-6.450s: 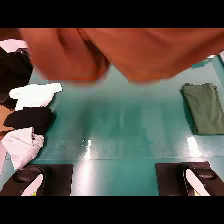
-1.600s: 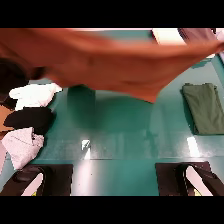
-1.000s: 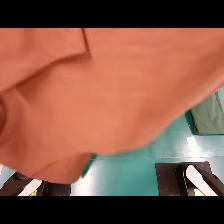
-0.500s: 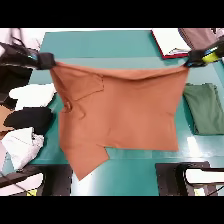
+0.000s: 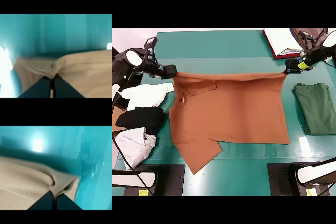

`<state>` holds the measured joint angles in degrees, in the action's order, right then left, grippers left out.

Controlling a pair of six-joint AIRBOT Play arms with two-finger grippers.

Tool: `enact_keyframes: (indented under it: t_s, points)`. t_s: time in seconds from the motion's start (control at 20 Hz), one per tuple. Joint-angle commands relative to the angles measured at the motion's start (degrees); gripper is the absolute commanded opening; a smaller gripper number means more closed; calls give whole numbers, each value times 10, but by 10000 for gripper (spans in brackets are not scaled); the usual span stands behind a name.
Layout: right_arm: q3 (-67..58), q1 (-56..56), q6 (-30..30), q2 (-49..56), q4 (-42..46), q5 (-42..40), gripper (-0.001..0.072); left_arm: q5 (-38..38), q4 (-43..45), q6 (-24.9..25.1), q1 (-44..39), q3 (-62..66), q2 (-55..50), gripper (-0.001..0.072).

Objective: Fold the shirts.

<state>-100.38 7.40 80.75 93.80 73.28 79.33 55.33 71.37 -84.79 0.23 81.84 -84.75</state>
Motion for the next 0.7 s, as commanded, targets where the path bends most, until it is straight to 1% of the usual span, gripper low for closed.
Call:
enact_keyframes:
  t_s: [0.0, 0.05, 0.15, 0.3, 0.4, 0.45, 0.5, 0.55, 0.6, 0.65]
  points:
    - [88, 14, -17, -38, 2, -14, 19, 99, 0, 53, 24, -12, -6, 24]
    - [125, 14, -22, -52, 3, -30, 19, 106, -1, 63, 24, -24, -6, 24]
    - [190, 6, -23, -72, 2, -67, 19, 94, -27, 72, 19, -54, -6, 25]
    - [250, -6, -21, -86, 2, -101, 20, 77, -31, 73, 14, -100, -6, 24]
    - [271, -6, 5, -89, -3, -106, 20, 89, -24, 72, 14, -122, -6, 25]
    - [277, -6, 23, -89, -3, -106, 30, 98, -21, 68, 14, -125, -6, 68]
    - [276, -4, 24, -89, -3, -104, 203, 106, -21, 60, 14, -125, -4, 378]
    - [276, -1, 24, -94, -10, -101, 458, 122, -21, 38, 17, -125, 2, 580]
    - [276, 7, 24, -104, -30, -98, 466, 143, -19, 37, 23, -125, 13, 550]
    - [276, 15, 19, -120, -51, -93, 465, 167, -17, 37, 30, -125, 32, 549]
